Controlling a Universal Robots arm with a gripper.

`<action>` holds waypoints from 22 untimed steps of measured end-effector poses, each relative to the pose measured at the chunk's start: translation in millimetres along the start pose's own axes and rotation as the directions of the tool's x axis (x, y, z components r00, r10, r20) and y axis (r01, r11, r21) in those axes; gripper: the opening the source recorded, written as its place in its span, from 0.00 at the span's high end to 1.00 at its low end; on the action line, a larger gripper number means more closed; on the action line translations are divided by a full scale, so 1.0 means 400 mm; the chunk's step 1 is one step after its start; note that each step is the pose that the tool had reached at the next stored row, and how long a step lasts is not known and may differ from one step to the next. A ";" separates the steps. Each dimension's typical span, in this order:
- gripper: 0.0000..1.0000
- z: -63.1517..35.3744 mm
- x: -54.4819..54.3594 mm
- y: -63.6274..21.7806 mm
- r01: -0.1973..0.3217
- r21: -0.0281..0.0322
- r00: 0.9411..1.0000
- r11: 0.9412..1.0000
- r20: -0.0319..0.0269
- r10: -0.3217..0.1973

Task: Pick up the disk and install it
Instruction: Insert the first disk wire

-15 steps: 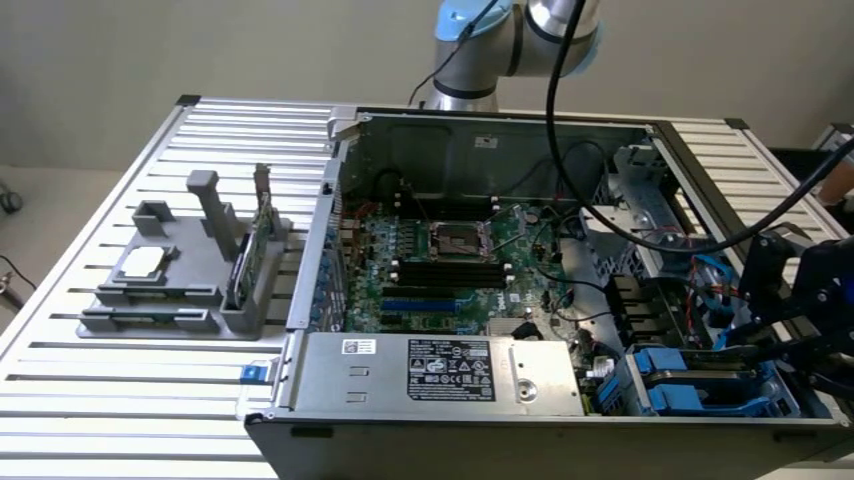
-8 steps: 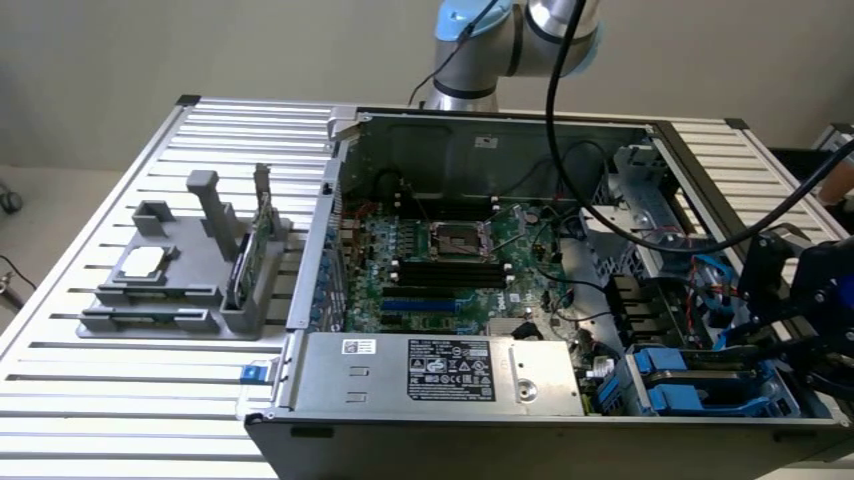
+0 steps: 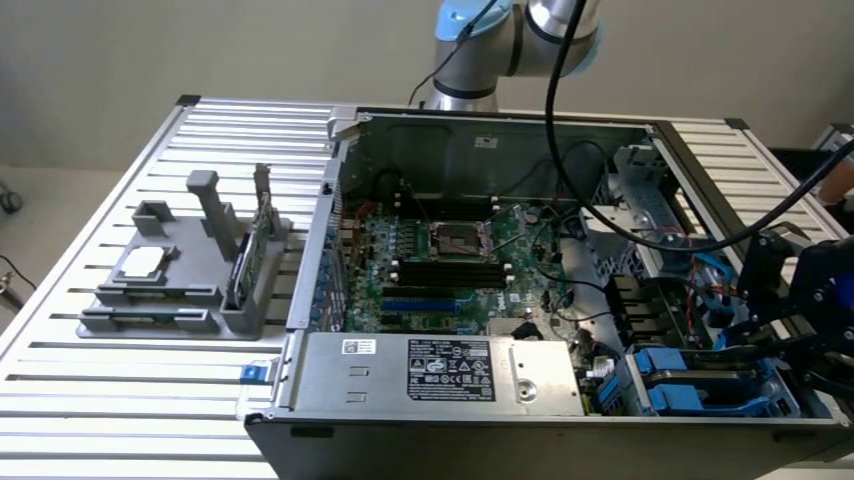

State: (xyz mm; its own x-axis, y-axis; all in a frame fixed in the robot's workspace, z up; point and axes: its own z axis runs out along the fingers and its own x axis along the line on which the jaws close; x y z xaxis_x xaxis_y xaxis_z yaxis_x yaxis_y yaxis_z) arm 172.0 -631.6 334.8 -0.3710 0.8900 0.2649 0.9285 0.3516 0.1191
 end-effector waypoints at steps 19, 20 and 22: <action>0.72 0.005 0.004 0.007 0.000 -0.001 1.000 1.000 -0.002 0.000; 0.72 0.006 0.004 0.007 0.000 -0.001 1.000 1.000 -0.003 0.000; 0.72 0.007 0.005 0.009 0.000 -0.001 1.000 1.000 -0.002 0.000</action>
State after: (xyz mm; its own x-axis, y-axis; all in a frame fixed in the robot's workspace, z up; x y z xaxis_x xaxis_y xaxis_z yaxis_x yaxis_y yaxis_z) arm 174.5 -627.8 332.9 -0.3707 0.8894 0.2674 0.9287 0.3509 0.1201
